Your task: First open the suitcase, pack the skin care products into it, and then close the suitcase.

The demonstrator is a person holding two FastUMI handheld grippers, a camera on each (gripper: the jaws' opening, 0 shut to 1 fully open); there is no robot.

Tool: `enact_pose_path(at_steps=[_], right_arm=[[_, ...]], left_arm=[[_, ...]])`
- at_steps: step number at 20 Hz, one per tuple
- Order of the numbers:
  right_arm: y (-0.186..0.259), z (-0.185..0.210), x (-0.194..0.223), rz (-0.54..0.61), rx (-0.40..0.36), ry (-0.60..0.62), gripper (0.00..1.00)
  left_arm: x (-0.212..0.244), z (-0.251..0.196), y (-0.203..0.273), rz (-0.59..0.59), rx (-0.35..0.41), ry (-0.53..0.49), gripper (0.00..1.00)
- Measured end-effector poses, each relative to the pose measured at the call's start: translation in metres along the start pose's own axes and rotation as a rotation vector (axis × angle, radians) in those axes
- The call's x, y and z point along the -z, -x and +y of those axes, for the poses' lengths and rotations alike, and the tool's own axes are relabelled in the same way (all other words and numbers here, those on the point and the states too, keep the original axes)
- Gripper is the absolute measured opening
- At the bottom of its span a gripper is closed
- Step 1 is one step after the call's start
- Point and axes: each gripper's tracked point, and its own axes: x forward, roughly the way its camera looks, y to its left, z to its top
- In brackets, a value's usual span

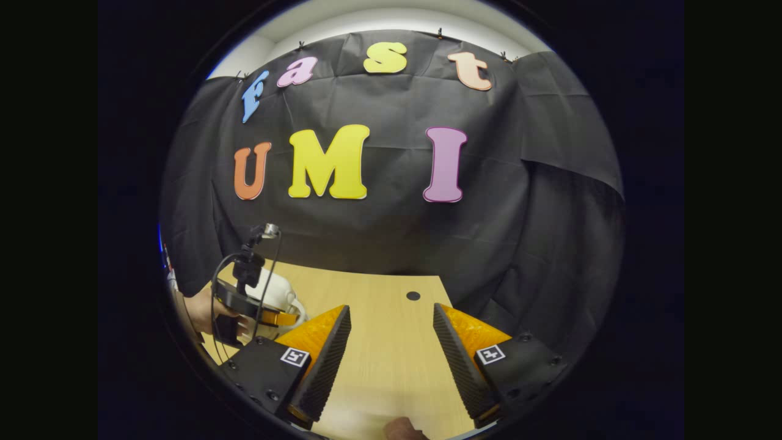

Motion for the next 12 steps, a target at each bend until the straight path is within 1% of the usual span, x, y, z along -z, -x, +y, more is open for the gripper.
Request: enact_pose_path(at_steps=[1, 2, 3, 5, 7, 9, 10, 12], right_arm=[[-0.005, 0.005, -0.007, -0.016, 0.009, 0.007, 0.80], [-0.009, 0.011, -0.014, -0.031, 0.015, 0.014, 0.80], [-0.014, 0.018, -0.021, -0.046, 0.019, 0.024, 0.80], [-0.023, 0.038, -0.036, -0.076, 0.012, 0.027, 0.80], [-0.031, 0.058, -0.053, -0.106, 0.001, 0.014, 0.81], [-0.037, 0.078, -0.068, -0.132, -0.008, -0.002, 0.80], [-0.039, 0.088, -0.073, -0.144, -0.012, -0.008, 0.80], [-0.039, 0.106, -0.084, -0.168, -0.021, -0.015, 0.80]], left_arm=[[-0.014, 0.004, 0.013, -0.040, -0.019, 0.000, 0.65], [-0.030, 0.010, 0.026, -0.089, -0.041, -0.002, 0.74], [-0.044, 0.015, 0.044, -0.135, -0.056, 0.000, 0.98], [-0.069, 0.030, 0.081, -0.223, -0.114, -0.007, 0.99], [-0.097, 0.055, 0.123, -0.324, -0.208, -0.033, 0.98], [-0.119, 0.071, 0.154, -0.417, -0.289, -0.071, 0.98], [-0.128, 0.082, 0.179, -0.461, -0.323, -0.088, 0.98], [-0.139, 0.092, 0.206, -0.531, -0.366, -0.101, 0.98]])
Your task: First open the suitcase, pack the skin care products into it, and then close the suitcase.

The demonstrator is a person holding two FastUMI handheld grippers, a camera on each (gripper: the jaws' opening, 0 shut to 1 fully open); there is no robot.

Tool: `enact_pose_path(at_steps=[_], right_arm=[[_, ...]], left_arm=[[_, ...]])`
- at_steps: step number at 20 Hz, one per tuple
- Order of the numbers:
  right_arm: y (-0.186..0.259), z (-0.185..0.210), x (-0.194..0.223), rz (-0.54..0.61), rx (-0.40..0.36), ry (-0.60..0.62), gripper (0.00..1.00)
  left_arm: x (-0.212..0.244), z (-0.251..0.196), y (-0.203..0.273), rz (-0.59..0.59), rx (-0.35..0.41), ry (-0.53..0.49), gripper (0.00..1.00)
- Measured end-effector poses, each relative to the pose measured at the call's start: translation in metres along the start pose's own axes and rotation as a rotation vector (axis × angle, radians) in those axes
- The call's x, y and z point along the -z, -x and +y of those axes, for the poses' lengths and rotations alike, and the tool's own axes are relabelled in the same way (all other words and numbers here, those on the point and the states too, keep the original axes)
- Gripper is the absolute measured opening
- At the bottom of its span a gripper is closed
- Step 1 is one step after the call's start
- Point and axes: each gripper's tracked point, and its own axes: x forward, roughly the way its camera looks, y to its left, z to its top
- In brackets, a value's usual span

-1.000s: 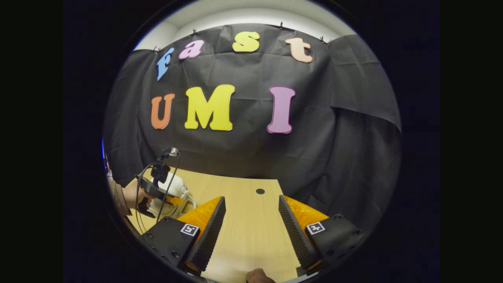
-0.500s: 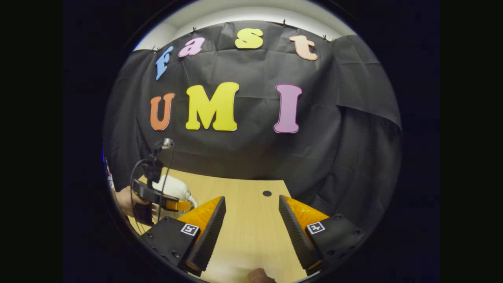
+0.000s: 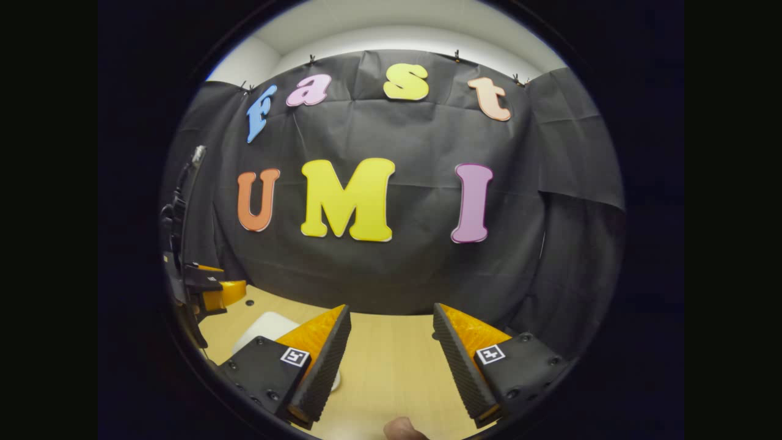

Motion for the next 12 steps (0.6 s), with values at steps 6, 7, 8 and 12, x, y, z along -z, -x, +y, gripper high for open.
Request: enact_pose_path(at_steps=[6, 7, 8, 12], right_arm=[[0.008, 0.036, -0.010, -0.044, -0.010, 0.031, 0.80], [0.010, 0.041, -0.008, -0.040, -0.016, 0.036, 0.80], [0.011, 0.046, -0.006, -0.035, -0.020, 0.047, 0.81], [0.015, 0.059, 0.000, -0.024, -0.030, 0.069, 0.81]], left_arm=[[-0.007, 0.003, 0.026, -0.067, 0.019, 0.037, 0.98], [-0.004, 0.002, 0.026, -0.065, 0.028, 0.034, 0.98], [0.000, 0.003, 0.026, -0.058, 0.031, 0.031, 0.98], [0.003, 0.001, 0.027, -0.046, 0.062, 0.029, 0.98]])
